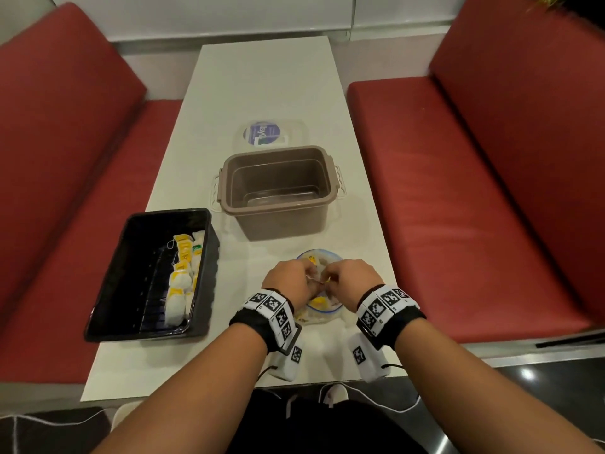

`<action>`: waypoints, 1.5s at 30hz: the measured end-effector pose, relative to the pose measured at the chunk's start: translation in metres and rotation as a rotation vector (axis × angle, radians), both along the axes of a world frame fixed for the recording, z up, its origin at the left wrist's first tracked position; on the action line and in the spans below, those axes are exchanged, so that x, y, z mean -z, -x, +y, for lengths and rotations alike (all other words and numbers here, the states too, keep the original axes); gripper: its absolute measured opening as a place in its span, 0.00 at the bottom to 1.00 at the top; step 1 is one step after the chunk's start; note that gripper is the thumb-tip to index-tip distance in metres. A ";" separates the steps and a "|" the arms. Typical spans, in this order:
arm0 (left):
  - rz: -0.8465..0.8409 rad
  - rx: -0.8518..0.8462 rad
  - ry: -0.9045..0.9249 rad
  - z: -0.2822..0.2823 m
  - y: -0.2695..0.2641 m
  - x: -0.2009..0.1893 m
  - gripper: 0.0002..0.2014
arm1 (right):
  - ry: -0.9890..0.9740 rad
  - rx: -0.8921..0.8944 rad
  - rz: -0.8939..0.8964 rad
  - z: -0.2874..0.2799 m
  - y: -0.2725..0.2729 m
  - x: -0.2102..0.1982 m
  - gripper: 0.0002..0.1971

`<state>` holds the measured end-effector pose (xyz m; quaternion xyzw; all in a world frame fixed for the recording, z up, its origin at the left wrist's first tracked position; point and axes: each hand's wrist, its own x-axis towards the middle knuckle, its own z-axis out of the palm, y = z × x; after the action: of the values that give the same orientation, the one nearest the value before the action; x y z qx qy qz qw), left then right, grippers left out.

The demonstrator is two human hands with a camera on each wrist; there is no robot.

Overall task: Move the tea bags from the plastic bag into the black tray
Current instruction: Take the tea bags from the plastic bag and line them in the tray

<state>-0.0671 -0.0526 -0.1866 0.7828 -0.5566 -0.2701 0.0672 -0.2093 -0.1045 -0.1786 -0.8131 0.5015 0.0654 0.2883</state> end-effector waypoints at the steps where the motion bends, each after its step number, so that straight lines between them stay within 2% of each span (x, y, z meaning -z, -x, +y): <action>1: 0.015 0.001 0.019 0.001 -0.001 0.000 0.11 | 0.007 0.005 -0.011 0.000 0.000 0.000 0.11; 3: 0.021 0.007 0.053 0.004 -0.005 0.002 0.07 | 0.001 0.032 -0.045 0.000 0.001 -0.002 0.10; 6: 0.077 -0.047 0.141 0.010 -0.014 0.001 0.08 | 0.009 0.065 -0.054 -0.003 0.003 -0.002 0.12; 11: 0.159 -0.134 0.329 0.011 -0.031 -0.019 0.02 | 0.049 -0.037 0.054 -0.003 0.000 -0.008 0.12; 16: 0.107 -0.155 0.393 0.006 -0.045 -0.039 0.07 | 0.026 -0.209 0.132 0.000 -0.019 -0.013 0.10; 19: 0.102 -0.162 0.444 0.008 -0.053 -0.052 0.06 | -0.046 -0.273 0.221 0.001 -0.027 -0.009 0.11; 25: 0.137 -0.204 0.549 0.020 -0.090 -0.094 0.08 | -0.052 -0.202 0.198 -0.003 -0.035 -0.010 0.07; 28: 0.142 -0.202 0.444 0.027 -0.121 -0.117 0.12 | 0.007 -0.136 0.178 -0.011 -0.041 -0.020 0.06; 31: 0.072 -0.134 0.331 0.039 -0.155 -0.134 0.18 | -0.009 -0.109 0.211 -0.012 -0.045 -0.025 0.07; 36: -0.094 -0.022 0.202 0.053 -0.203 -0.143 0.10 | -0.024 -0.094 0.283 -0.004 -0.050 -0.023 0.07; 39: -0.262 0.141 -0.033 0.051 -0.231 -0.137 0.07 | 0.013 -0.037 0.260 -0.003 -0.053 -0.024 0.05; 41: -0.385 0.290 -0.245 0.047 -0.240 -0.130 0.09 | 0.020 -0.011 0.244 -0.002 -0.054 -0.024 0.08; 45: -0.479 0.651 -0.597 0.040 -0.235 -0.108 0.12 | -0.011 -0.001 0.261 0.000 -0.055 -0.022 0.13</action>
<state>0.1678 -0.0131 -0.0790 0.5935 -0.6701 -0.2372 -0.3775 -0.1545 -0.1044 -0.1566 -0.7963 0.5342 0.1736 0.2247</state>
